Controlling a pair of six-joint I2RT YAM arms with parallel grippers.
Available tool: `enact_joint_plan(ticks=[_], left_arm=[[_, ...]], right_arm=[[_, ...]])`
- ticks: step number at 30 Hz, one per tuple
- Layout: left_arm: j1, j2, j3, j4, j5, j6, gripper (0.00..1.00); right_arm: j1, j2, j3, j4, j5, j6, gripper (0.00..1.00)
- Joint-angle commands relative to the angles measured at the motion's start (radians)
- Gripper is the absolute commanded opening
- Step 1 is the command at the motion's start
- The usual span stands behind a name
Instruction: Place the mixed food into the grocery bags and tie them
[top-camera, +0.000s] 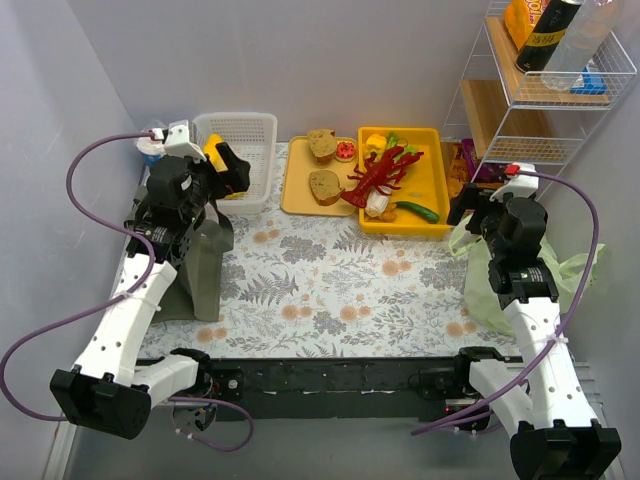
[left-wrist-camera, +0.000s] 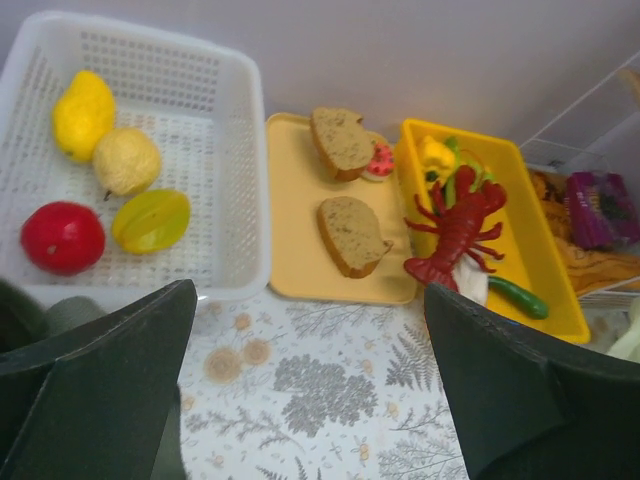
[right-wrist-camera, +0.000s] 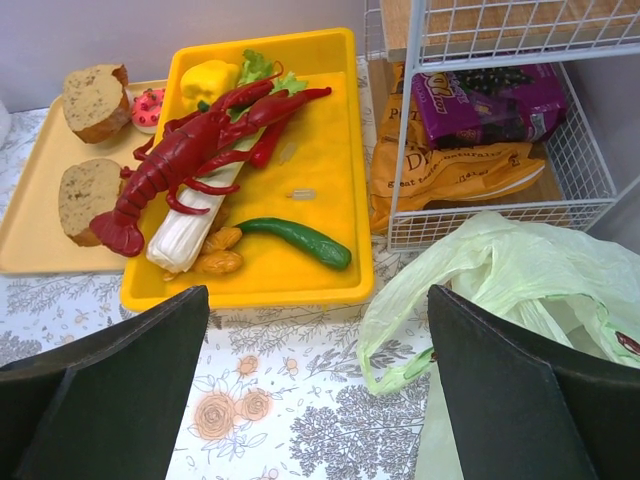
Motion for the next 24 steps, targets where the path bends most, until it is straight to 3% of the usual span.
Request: enact_joint_plan(ticks=[1, 4, 7, 12, 18, 21, 24], left_arm=[[0.003, 0.037, 0.104, -0.271, -0.22, 0.044, 0.98], [0.004, 0.061, 0.109, -0.391, -0.333, 0.059, 0.98], [0.004, 0.057, 0.079, -0.407, -0.437, 0.07, 0.98], [0.006, 0.058, 0.057, -0.398, -0.326, 0.07, 0.98], [0.004, 0.144, 0.02, -0.444, -0.306, 0.082, 0.97], [0.006, 0.137, -0.018, -0.417, -0.289, 0.085, 0.89], [0.006, 0.114, -0.043, -0.366, -0.218, 0.085, 0.58]], right_arm=[[-0.002, -0.001, 0.047, -0.003, -0.044, -0.004, 0.97], [-0.002, 0.007, 0.043, -0.003, -0.065, 0.002, 0.97], [-0.002, 0.021, 0.049, -0.008, -0.088, 0.004, 0.96], [-0.002, 0.034, 0.052, -0.02, -0.111, 0.008, 0.96], [-0.002, 0.033, 0.076, -0.054, -0.104, 0.002, 0.96], [-0.002, 0.034, 0.082, -0.051, -0.114, 0.019, 0.95], [-0.001, 0.051, 0.084, -0.033, -0.23, 0.016, 0.86]])
